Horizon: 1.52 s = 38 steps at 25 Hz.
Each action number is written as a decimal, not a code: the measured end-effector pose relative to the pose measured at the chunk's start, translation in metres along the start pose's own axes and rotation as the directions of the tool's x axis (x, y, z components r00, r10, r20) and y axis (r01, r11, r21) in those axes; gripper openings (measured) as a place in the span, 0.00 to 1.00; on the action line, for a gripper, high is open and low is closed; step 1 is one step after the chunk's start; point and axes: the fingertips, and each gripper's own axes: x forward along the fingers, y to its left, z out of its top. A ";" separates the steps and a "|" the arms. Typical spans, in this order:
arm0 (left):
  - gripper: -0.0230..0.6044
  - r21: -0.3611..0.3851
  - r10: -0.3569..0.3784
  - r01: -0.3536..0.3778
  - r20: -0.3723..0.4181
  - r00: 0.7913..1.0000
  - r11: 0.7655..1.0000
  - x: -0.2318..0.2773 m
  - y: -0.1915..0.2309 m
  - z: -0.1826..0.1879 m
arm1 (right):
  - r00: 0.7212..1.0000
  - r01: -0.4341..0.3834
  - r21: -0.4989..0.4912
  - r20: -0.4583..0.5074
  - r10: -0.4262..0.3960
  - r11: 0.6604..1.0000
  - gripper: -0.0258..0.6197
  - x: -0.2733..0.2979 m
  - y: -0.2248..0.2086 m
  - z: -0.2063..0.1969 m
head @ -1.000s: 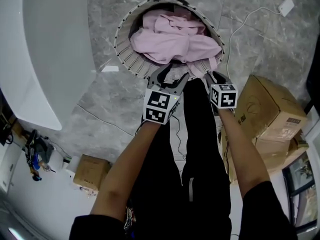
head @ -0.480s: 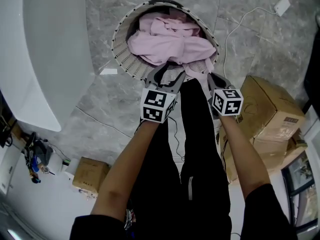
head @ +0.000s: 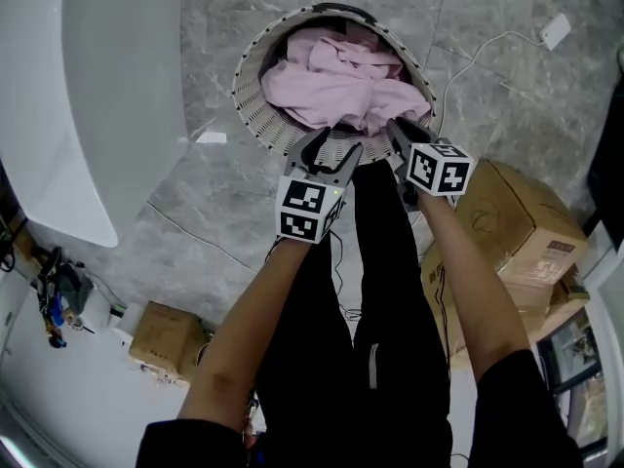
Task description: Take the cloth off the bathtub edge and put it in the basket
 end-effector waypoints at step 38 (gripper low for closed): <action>0.09 0.028 0.025 -0.048 0.549 0.835 0.998 -0.434 -0.120 0.292 | 0.817 0.089 -0.446 0.544 0.191 0.891 0.14 -0.416 0.411 0.188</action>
